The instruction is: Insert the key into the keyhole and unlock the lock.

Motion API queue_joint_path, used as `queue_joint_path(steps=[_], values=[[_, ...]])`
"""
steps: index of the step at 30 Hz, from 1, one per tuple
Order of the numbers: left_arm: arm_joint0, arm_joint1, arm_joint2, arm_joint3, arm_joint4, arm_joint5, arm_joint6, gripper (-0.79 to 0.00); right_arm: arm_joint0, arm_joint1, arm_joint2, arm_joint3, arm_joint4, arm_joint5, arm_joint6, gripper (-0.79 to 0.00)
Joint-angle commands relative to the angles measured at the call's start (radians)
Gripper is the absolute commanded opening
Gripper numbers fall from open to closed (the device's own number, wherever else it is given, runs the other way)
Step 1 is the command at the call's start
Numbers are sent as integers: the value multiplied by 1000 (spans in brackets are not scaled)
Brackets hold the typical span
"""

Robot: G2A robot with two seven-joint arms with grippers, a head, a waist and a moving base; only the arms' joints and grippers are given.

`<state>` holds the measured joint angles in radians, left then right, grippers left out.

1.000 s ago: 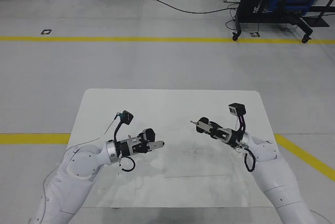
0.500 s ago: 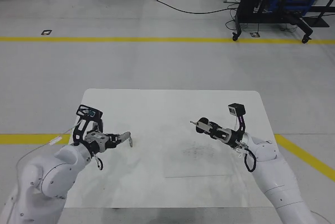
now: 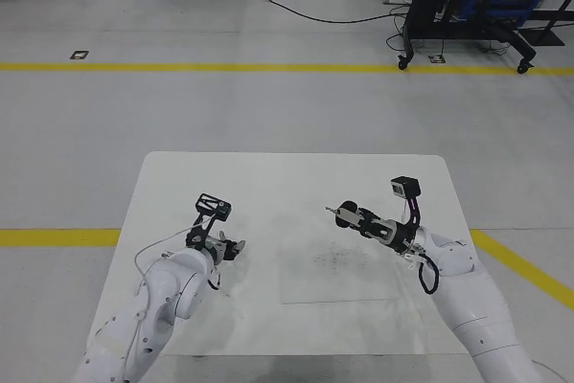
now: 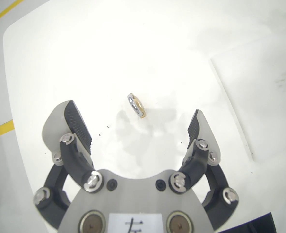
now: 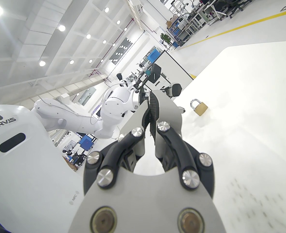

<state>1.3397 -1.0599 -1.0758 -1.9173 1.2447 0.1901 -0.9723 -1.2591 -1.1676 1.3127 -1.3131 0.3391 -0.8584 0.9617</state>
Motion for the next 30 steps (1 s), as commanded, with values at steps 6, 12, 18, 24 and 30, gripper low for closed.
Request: queue_joint_path(steps=[6,12,18,24,30], values=[[-42,-19,54,59,29,33,-53,-52,0,0,0,0,0,0,0,-785],[-43,-29,48,74,33,65,-48,-222,0,0,0,0,0,0,0,-785],[-50,-39,31,110,-3,76,-6,-437,0,0,0,0,0,0,0,-785],[-65,-47,26,148,-18,62,1,-493,0,0,0,0,0,0,0,-785],[-65,-53,25,162,-4,57,-9,-606,0,0,0,0,0,0,0,-785]])
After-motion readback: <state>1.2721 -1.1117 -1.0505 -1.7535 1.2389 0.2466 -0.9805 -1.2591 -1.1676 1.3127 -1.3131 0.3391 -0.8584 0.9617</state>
